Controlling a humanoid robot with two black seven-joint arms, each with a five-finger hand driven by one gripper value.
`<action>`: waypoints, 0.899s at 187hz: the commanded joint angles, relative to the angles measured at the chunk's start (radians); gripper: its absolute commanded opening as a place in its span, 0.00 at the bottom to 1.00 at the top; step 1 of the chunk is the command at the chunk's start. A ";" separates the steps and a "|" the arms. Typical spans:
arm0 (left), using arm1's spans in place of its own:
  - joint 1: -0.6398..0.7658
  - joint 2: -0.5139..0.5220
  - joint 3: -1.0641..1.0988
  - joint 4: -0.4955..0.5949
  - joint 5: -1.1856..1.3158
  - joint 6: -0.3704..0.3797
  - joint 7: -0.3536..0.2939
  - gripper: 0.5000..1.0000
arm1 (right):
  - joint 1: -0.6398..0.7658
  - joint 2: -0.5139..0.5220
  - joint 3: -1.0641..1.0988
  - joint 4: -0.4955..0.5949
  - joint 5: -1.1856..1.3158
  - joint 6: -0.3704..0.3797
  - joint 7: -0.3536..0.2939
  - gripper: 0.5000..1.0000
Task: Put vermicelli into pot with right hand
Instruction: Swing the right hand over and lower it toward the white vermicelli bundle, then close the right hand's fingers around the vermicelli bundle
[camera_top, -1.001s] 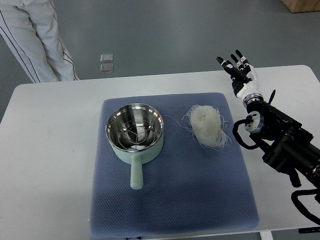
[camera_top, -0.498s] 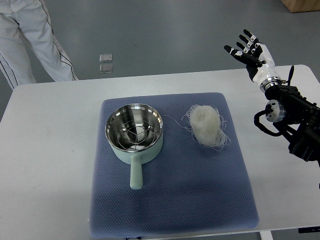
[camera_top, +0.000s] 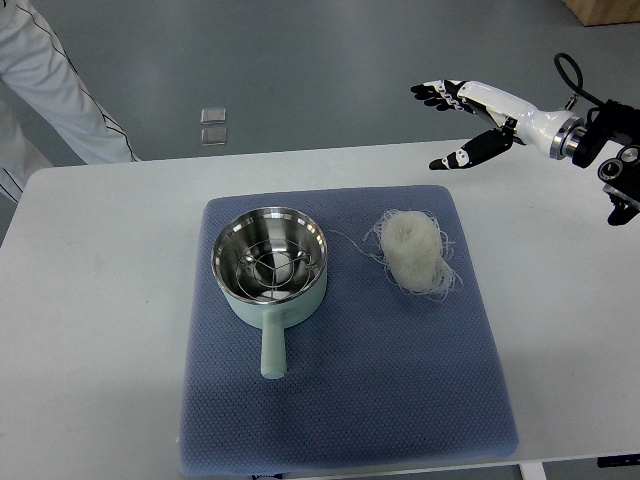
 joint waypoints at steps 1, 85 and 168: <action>0.000 0.000 0.002 0.000 0.000 0.000 0.000 1.00 | 0.040 -0.035 -0.008 0.057 -0.150 0.074 0.001 0.86; 0.000 0.000 0.003 0.000 0.000 0.000 0.000 1.00 | 0.226 -0.004 -0.146 0.150 -0.512 0.280 0.001 0.86; 0.000 0.000 0.003 0.000 0.000 0.000 0.000 1.00 | 0.194 0.097 -0.269 0.071 -0.558 0.194 -0.016 0.86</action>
